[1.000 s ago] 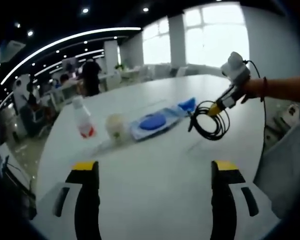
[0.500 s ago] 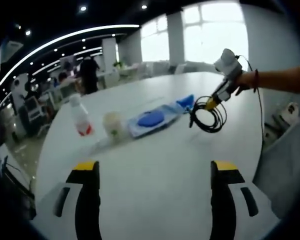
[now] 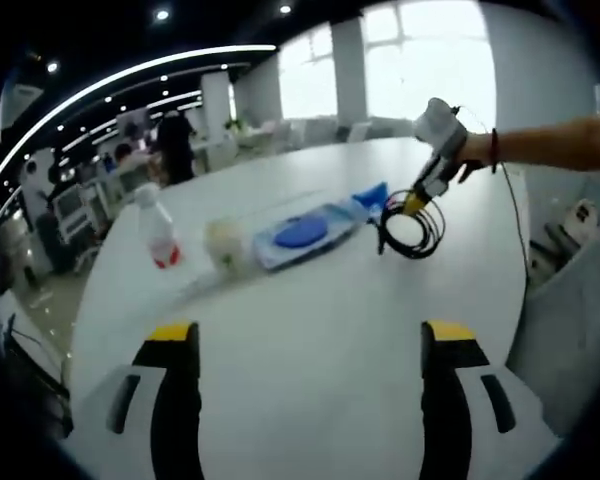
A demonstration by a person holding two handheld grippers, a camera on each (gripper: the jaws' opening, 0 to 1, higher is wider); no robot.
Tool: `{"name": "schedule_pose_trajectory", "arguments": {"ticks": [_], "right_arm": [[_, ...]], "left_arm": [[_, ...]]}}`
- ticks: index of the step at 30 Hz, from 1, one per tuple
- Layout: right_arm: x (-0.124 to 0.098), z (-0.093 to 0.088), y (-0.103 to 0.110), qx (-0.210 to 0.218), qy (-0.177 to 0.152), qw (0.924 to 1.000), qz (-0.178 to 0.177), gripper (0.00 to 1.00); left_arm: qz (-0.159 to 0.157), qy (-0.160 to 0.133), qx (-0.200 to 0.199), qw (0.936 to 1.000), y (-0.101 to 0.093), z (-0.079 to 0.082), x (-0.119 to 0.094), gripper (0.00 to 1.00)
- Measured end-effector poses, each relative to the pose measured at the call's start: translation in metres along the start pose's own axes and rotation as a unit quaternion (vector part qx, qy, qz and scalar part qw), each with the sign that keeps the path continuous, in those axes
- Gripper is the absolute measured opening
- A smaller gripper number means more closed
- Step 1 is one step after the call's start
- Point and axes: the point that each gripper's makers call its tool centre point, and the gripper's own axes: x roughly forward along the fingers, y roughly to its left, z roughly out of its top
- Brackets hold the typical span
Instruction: Arrange the tabletop items into an orderly group along one side of the table until the central work area is clear of visible clutter.
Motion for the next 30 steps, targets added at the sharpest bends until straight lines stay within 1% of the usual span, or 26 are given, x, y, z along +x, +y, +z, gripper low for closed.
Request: {"name": "schedule_pose_trajectory", "arguments": {"ticks": [4,5,7,8,10,15,17,24,30], "right_arm": [[0.008,-0.004,-0.007,-0.008,0.012,0.9999,0.001,0.04],[0.010,-0.005,-0.009,-0.005,0.014,0.9999,0.004,0.04],[0.013,-0.003,-0.011,0.018,0.009,0.9997,0.015,0.04],[0.014,-0.003,-0.012,0.021,0.008,0.9996,0.017,0.04],[0.018,-0.003,-0.015,0.017,0.010,0.9996,0.018,0.04],[0.027,-0.006,-0.020,0.023,0.017,0.9993,0.026,0.05],[0.030,-0.010,-0.022,0.021,0.027,0.9990,0.028,0.05],[0.036,-0.012,-0.024,0.018,0.034,0.9991,0.020,0.05],[0.041,-0.016,-0.025,0.005,0.049,0.9987,0.008,0.06]], "left_arm": [[-0.003,0.007,0.002,1.0000,-0.002,-0.003,0.003,0.87],[-0.003,0.008,0.001,1.0000,-0.002,-0.003,0.003,0.87],[-0.003,0.009,0.000,1.0000,-0.001,-0.004,0.004,0.87],[-0.002,0.010,-0.001,0.9999,-0.001,-0.004,0.004,0.87],[-0.003,0.011,-0.003,0.9999,0.000,-0.005,0.005,0.87],[-0.006,0.012,-0.012,0.9998,0.000,-0.006,0.006,0.87],[-0.005,0.014,-0.012,0.9998,0.001,-0.007,0.006,0.86],[-0.003,0.013,-0.016,0.9998,0.002,-0.008,0.006,0.87],[0.000,0.011,-0.018,0.9998,0.003,-0.007,0.004,0.87]]}}
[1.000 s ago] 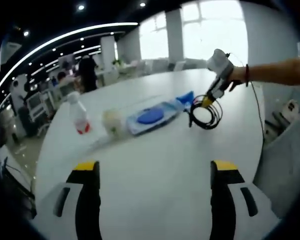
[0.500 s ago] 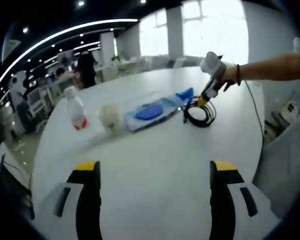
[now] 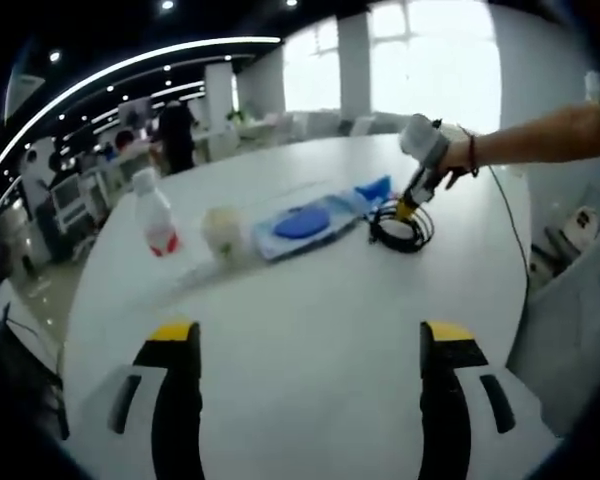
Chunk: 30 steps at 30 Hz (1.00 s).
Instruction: Arrange the tabletop items into an orderly group along one side of the table until the central work area is clear of visible clutter.
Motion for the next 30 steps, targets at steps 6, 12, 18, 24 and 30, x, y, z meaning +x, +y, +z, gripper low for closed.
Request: {"name": "schedule_pose_trajectory", "arguments": {"ticks": [6,12,18,24,30], "right_arm": [[0.003,-0.002,-0.003,-0.007,0.013,0.9997,-0.019,0.10],[0.001,0.004,-0.010,0.021,-0.003,0.9992,-0.035,0.22],[-0.008,0.014,-0.012,0.067,-0.031,0.9967,-0.033,0.30],[-0.016,0.014,-0.003,0.080,-0.038,0.9958,-0.022,0.43],[-0.027,0.019,0.005,0.081,-0.062,0.9947,-0.016,0.61]], "left_arm": [[0.002,-0.001,-0.001,1.0000,0.001,0.001,-0.001,0.86],[0.001,-0.002,-0.001,1.0000,0.001,0.002,-0.001,0.87],[0.000,0.001,-0.004,1.0000,0.000,0.001,0.000,0.87],[0.001,0.002,-0.007,1.0000,0.000,0.001,-0.001,0.89],[0.000,0.001,-0.011,0.9999,-0.001,0.002,-0.001,0.91]]}}
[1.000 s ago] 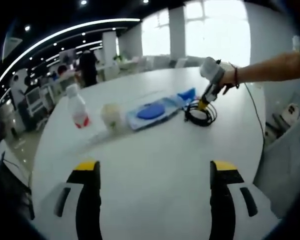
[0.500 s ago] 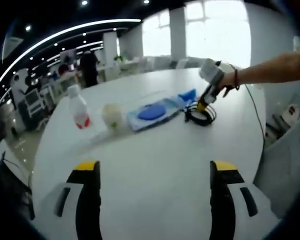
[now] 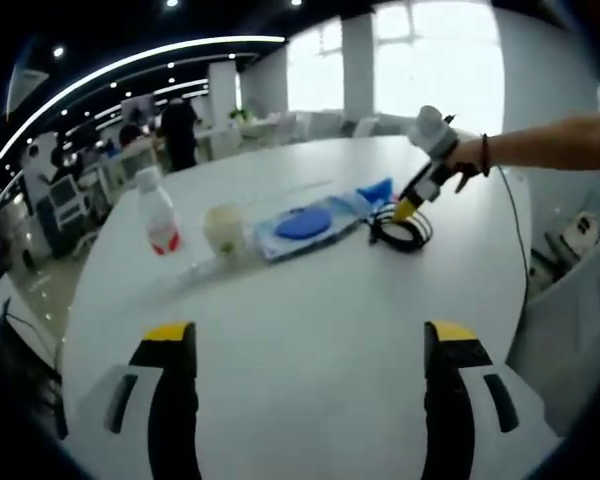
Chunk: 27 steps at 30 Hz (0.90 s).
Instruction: Arrange the tabletop items into an orderly group along one side of the table until the central work area is clear of visible clutter.
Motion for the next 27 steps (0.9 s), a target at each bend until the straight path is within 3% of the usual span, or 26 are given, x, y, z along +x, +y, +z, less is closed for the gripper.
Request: {"name": "schedule_pose_trajectory", "arguments": {"ticks": [8,17,27], "right_arm": [[-0.017,0.006,0.019,0.015,-0.031,0.9993,0.017,0.84],[-0.038,0.009,0.040,-0.002,-0.052,0.9984,0.020,1.00],[-0.061,0.010,0.066,-0.028,-0.072,0.9966,0.030,1.00]], "left_arm": [[-0.007,-0.002,-0.008,0.9999,-0.002,0.002,0.000,0.94],[-0.005,-0.013,-0.016,0.9998,-0.001,0.006,-0.002,0.96],[-0.004,-0.020,-0.021,0.9996,-0.001,0.009,-0.006,0.99]]}}
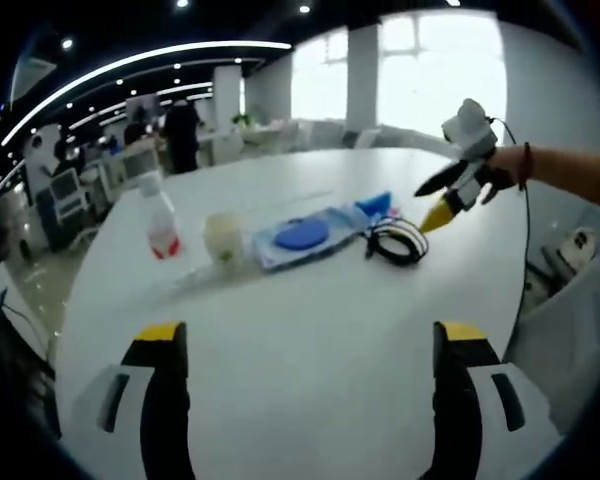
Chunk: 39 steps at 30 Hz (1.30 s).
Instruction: Arrange the tabletop items into an orderly group along one side of the table until the central work area is clear of visible clutter.
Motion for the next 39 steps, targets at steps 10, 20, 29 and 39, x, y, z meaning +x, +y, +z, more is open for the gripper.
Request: {"name": "schedule_pose_trajectory", "arguments": {"ticks": [10,20,29,39], "right_arm": [[-0.027,0.004,0.022,-0.021,-0.027,0.9994,-0.004,1.00],[-0.047,0.004,0.048,-0.022,-0.051,0.9984,0.011,1.00],[-0.062,-0.004,0.063,0.015,-0.085,0.9962,0.009,1.00],[-0.079,-0.013,0.070,0.018,-0.110,0.9937,-0.013,1.00]], "left_arm": [[0.008,-0.007,0.007,0.9999,0.001,0.002,-0.005,0.98],[0.012,-0.020,-0.002,0.9997,0.006,0.006,-0.011,0.98],[0.015,-0.017,-0.005,0.9997,0.004,0.004,-0.015,0.97],[0.028,-0.021,-0.024,0.9991,0.008,-0.001,-0.027,0.96]]}}
